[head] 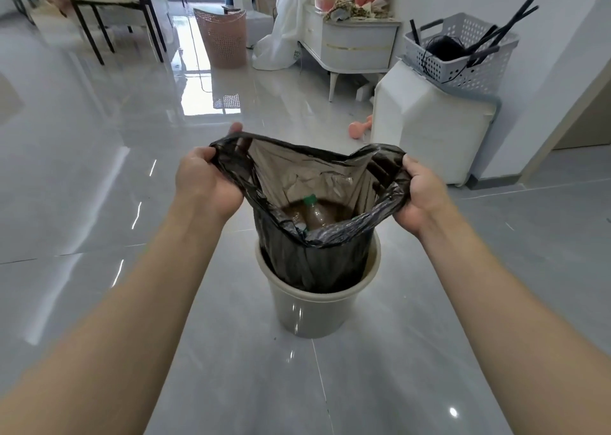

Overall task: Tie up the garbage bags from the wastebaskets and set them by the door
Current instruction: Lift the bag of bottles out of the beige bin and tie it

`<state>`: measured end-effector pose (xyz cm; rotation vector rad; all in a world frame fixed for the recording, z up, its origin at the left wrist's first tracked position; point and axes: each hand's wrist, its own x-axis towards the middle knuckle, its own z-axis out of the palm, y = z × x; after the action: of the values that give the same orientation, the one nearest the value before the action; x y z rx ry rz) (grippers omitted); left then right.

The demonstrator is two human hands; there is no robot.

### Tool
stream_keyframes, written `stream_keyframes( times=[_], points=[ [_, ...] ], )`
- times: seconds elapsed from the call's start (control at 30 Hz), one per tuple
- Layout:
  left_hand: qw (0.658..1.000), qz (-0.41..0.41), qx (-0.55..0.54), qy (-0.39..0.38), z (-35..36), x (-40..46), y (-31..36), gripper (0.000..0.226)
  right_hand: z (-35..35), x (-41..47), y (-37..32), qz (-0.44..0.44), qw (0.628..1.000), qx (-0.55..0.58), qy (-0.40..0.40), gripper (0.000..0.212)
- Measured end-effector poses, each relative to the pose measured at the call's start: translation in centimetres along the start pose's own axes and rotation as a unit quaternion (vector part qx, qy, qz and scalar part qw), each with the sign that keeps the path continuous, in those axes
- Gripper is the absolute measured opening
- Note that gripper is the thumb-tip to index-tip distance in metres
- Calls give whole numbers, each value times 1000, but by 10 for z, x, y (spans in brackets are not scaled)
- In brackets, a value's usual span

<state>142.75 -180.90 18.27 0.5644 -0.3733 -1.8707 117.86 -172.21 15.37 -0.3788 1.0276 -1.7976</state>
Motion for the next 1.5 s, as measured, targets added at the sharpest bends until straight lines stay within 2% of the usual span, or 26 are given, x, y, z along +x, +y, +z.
stream_keyframes(
  times=[0.17,0.23,0.33,0.5,0.63,0.7,0.73,0.77,0.83,0.93,1.03,1.17,1.23,1.3,1.37,1.5],
  points=[
    [995,30,-73,-68,26,-11,22,47,23,-15,-25,-37,997,62,-17,47],
    [990,36,-97,-98,33,-15,29,47,34,-24,-34,-41,991,119,-50,53],
    [977,54,-142,-148,45,-25,46,44,55,-37,-50,-52,980,164,-102,46],
    [979,54,-126,-150,59,-38,71,41,82,-62,-73,-46,961,203,-180,44],
    [984,20,-84,-158,57,-47,79,43,96,-89,-82,-28,950,176,-256,37],
    [985,16,-67,-161,56,-51,81,42,101,-93,-85,-18,952,163,-259,10],
    [983,18,-57,-176,56,-53,82,39,102,-94,-87,-14,952,155,-262,6],
    [980,21,-43,-194,57,-55,83,37,101,-92,-88,-1,956,135,-261,11],
    [973,8,-16,-228,57,-62,85,35,104,-96,-93,18,959,103,-262,4],
    [976,-14,-3,-217,60,-64,89,36,114,-106,-95,20,956,78,-282,7],
    [985,-2,-4,-170,71,-74,91,27,138,-116,-84,30,963,47,-262,8],
    [987,6,-18,-161,86,-94,100,21,180,-133,-81,22,971,-35,-234,4],
    [987,29,38,-153,91,-104,117,21,198,-140,-82,27,968,-48,-246,21],
    [987,47,45,-146,91,-115,134,19,213,-146,-78,35,960,-63,-269,28],
    [987,53,6,-151,84,-126,149,11,225,-150,-66,44,955,-76,-284,26],
    [990,36,-10,-134,41,-139,164,13,235,-149,-25,64,948,-121,-287,28]
  ],
)
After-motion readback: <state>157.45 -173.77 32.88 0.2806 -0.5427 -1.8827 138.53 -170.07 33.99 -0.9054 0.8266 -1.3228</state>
